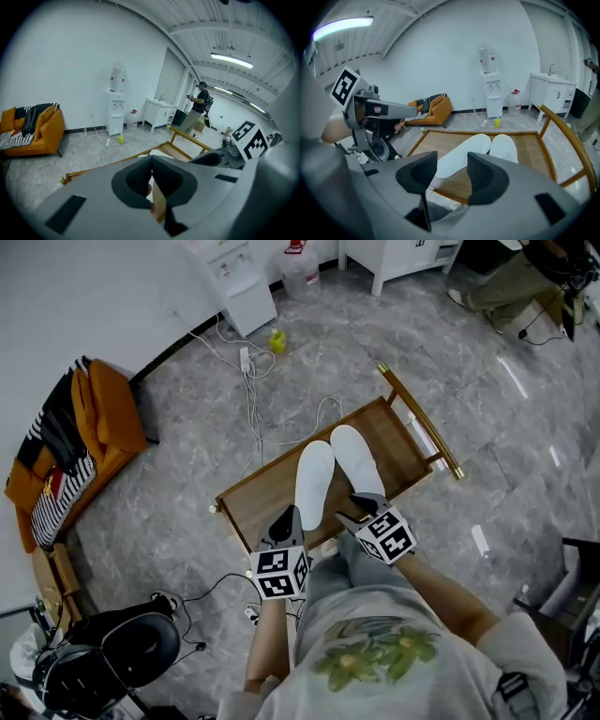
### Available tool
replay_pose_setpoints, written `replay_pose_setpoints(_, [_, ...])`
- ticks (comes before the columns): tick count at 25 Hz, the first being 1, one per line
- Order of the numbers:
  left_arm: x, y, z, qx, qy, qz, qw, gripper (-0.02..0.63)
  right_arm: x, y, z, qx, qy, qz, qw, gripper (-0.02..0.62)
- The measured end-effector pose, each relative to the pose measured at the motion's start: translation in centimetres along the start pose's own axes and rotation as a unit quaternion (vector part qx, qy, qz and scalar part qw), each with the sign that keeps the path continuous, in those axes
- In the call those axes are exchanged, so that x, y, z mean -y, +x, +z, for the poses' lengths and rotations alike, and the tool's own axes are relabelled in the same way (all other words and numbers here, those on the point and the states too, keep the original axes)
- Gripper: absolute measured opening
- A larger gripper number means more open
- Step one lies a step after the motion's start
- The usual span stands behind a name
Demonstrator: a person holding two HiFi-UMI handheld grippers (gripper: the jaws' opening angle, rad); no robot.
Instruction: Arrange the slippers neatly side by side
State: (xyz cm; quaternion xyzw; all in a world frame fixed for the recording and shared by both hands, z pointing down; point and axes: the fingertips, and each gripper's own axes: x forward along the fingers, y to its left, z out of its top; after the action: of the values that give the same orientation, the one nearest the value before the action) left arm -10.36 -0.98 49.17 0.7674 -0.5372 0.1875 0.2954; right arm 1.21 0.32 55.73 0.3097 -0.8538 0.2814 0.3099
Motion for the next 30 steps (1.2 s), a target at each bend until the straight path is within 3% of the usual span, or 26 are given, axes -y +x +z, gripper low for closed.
replay_pose_setpoints(7, [-0.3,-0.3,-0.8,-0.001,-0.001,0.007,1.0,0.015,0.4,1.7,-0.2,0.0,0.092,0.019,0.996,0.204])
replay_pose_setpoints(30, [-1.9,4.2,-8.5,-0.041,-0.032,0.013,0.9985,0.015,5.7,11.7,-3.1,-0.021,0.23,-0.031,0.972,0.204])
